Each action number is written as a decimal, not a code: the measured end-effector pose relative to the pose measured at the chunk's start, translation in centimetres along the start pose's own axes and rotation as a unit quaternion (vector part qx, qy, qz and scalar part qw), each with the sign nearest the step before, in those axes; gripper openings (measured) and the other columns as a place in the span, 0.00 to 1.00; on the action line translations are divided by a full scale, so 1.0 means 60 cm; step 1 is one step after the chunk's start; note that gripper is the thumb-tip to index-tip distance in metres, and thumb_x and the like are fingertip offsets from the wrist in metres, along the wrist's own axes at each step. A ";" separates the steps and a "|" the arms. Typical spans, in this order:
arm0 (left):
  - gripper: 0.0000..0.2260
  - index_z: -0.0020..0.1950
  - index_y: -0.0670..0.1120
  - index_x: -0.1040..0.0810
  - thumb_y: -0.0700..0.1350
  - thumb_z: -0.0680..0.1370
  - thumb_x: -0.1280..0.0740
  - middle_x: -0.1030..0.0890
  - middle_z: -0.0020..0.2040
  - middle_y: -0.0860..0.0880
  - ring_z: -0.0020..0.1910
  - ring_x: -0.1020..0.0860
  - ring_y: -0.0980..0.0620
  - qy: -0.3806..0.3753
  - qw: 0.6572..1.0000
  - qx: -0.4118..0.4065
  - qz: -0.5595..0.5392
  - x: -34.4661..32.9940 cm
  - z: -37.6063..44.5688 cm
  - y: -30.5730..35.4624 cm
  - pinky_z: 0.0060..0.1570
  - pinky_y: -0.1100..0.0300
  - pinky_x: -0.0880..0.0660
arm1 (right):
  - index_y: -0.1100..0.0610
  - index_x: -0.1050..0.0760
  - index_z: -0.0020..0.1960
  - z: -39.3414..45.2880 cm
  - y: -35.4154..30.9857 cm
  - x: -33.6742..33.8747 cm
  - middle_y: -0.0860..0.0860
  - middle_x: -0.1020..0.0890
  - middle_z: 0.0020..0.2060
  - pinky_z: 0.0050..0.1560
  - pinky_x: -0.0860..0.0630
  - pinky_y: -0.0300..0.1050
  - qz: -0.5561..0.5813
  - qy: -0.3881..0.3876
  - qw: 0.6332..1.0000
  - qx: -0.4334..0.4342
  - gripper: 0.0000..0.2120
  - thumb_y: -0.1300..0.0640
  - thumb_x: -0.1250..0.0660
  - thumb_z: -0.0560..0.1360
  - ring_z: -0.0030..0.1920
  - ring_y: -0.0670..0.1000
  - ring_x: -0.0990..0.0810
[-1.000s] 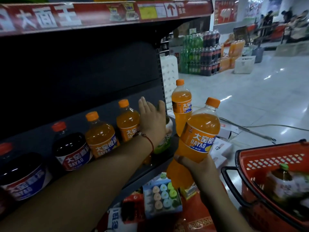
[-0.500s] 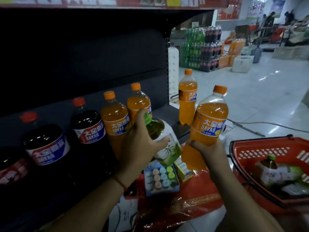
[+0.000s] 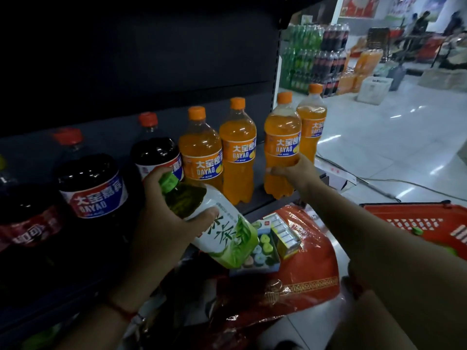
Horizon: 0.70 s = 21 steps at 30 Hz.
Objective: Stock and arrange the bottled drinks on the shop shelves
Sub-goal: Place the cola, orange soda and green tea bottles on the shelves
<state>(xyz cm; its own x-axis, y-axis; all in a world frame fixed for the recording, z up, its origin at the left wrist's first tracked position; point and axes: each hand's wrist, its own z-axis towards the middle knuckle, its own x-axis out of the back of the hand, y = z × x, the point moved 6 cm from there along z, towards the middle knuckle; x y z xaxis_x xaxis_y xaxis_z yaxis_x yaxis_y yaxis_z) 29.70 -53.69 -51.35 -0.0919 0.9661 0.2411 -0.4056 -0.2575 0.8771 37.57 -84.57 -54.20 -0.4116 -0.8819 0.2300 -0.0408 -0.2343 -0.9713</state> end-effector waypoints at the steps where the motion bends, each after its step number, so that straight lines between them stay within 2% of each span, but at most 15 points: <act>1: 0.40 0.64 0.64 0.37 0.44 0.63 0.18 0.25 0.56 0.65 0.54 0.23 0.66 0.000 1.000 0.003 -0.003 0.001 0.002 -0.004 0.46 0.63 0.24 | 0.53 0.33 0.70 0.009 0.003 -0.009 0.53 0.25 0.66 0.64 0.31 0.58 0.003 -0.005 1.000 -0.010 0.36 0.56 0.21 0.67 0.68 0.57 0.28; 7: 0.39 0.62 0.65 0.37 0.42 0.63 0.18 0.25 0.53 0.65 0.50 0.22 0.66 -0.009 0.999 0.030 -0.029 -0.006 0.007 -0.013 0.41 0.66 0.23 | 0.55 0.37 0.72 0.027 0.012 -0.047 0.53 0.27 0.68 0.63 0.29 0.55 0.029 -0.026 0.999 -0.012 0.36 0.58 0.23 0.68 0.68 0.55 0.29; 10: 0.39 0.60 0.68 0.36 0.41 0.63 0.18 0.24 0.52 0.68 0.50 0.22 0.68 -0.016 0.999 0.035 -0.036 -0.008 0.009 -0.016 0.43 0.64 0.22 | 0.53 0.39 0.73 0.028 0.015 -0.056 0.53 0.28 0.69 0.64 0.29 0.56 0.025 -0.038 0.999 -0.007 0.38 0.57 0.24 0.69 0.69 0.56 0.29; 13: 0.38 0.56 0.73 0.38 0.43 0.64 0.18 0.24 0.49 0.73 0.49 0.22 0.69 -0.028 0.999 0.031 -0.030 -0.010 0.009 -0.009 0.37 0.70 0.23 | 0.52 0.42 0.75 0.025 0.022 -0.058 0.53 0.30 0.71 0.66 0.29 0.59 0.014 -0.049 0.998 -0.026 0.40 0.56 0.24 0.69 0.70 0.57 0.31; 16: 0.37 0.60 0.68 0.36 0.42 0.65 0.19 0.23 0.50 0.67 0.48 0.22 0.71 -0.033 0.999 0.024 -0.035 -0.011 0.007 0.003 0.35 0.73 0.24 | 0.52 0.44 0.77 -0.015 0.009 -0.045 0.51 0.31 0.72 0.67 0.29 0.60 0.035 -0.038 0.998 -0.019 0.40 0.54 0.26 0.71 0.71 0.55 0.31; 18: 0.37 0.63 0.63 0.36 0.41 0.65 0.19 0.24 0.53 0.63 0.48 0.23 0.72 -0.036 0.998 0.022 -0.041 -0.011 0.005 0.016 0.35 0.74 0.25 | 0.51 0.42 0.76 -0.082 -0.025 -0.034 0.48 0.30 0.69 0.64 0.27 0.53 0.030 -0.044 0.998 0.029 0.36 0.50 0.28 0.74 0.68 0.50 0.29; 19: 0.37 0.65 0.62 0.37 0.42 0.66 0.20 0.24 0.54 0.62 0.48 0.22 0.70 -0.040 0.998 0.018 -0.042 -0.011 0.004 0.024 0.36 0.73 0.24 | 0.50 0.40 0.75 -0.122 -0.039 -0.031 0.47 0.29 0.67 0.62 0.26 0.49 0.008 -0.068 0.997 0.045 0.35 0.45 0.29 0.73 0.66 0.49 0.29; 21: 0.37 0.66 0.60 0.36 0.42 0.66 0.20 0.23 0.55 0.60 0.50 0.21 0.67 -0.041 0.998 0.010 -0.050 -0.010 0.001 0.042 0.39 0.71 0.23 | 0.48 0.39 0.75 -0.203 -0.060 -0.037 0.46 0.27 0.67 0.61 0.25 0.45 -0.056 -0.179 0.981 0.052 0.37 0.37 0.31 0.71 0.65 0.48 0.26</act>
<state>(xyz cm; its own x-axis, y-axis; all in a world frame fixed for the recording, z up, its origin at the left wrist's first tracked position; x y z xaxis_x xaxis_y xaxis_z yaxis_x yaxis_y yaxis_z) 28.78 -54.93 -49.29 0.0224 0.9825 0.1848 -0.3912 -0.1615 0.9060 27.56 -76.79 -51.97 -0.0633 -0.9311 0.3593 0.0327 -0.3618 -0.9317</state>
